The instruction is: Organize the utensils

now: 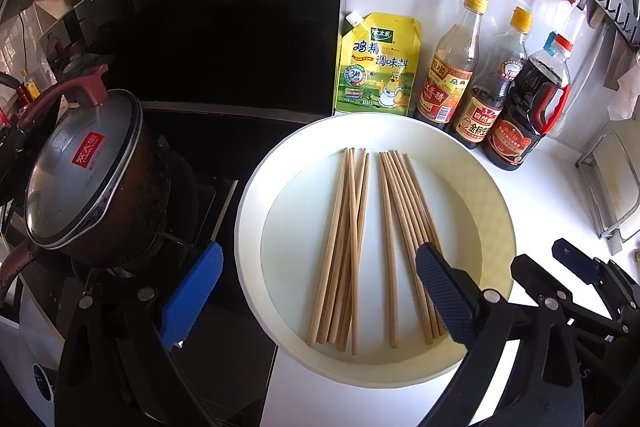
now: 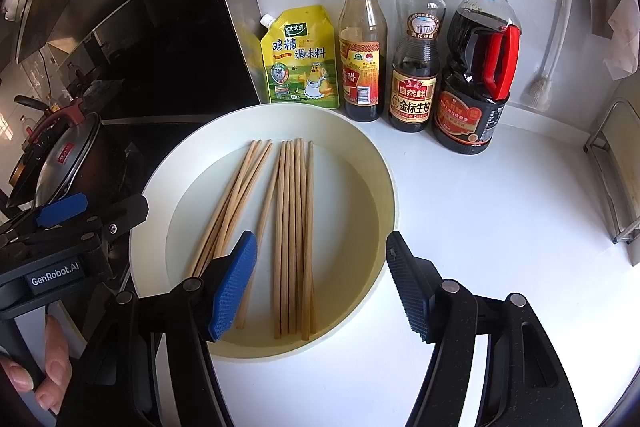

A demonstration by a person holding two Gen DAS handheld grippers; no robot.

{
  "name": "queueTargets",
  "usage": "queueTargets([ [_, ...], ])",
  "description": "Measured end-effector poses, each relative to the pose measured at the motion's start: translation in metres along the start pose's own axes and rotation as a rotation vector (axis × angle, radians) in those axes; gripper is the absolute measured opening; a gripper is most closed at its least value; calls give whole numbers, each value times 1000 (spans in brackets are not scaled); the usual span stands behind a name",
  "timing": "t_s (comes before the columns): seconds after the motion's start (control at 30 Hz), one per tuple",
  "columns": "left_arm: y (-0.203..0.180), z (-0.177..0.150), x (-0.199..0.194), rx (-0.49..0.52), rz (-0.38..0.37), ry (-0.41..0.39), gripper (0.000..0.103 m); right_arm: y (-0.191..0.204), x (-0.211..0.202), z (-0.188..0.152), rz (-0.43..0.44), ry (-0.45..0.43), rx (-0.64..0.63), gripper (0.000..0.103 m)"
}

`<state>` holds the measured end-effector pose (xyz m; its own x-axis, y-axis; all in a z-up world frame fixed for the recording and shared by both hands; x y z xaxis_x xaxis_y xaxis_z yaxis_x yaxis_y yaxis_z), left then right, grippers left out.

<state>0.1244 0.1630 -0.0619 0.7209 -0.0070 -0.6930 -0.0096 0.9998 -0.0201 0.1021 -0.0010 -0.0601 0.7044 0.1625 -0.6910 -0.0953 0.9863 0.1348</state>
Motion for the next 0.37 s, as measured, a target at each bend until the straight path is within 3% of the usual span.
queueTargets([
  [0.37,0,0,0,0,1,4,96,0,0,0,0,0,0,64],
])
Point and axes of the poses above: each gripper's, at about its wrist camera, not at the fingertips, and x roughly the way its jaws point, y to its left, z to its top, the point moved 9 cm from there along x, roughly the way its jaws point, and after that the axes turned 9 degrees about -y, right-handed, at the moved point
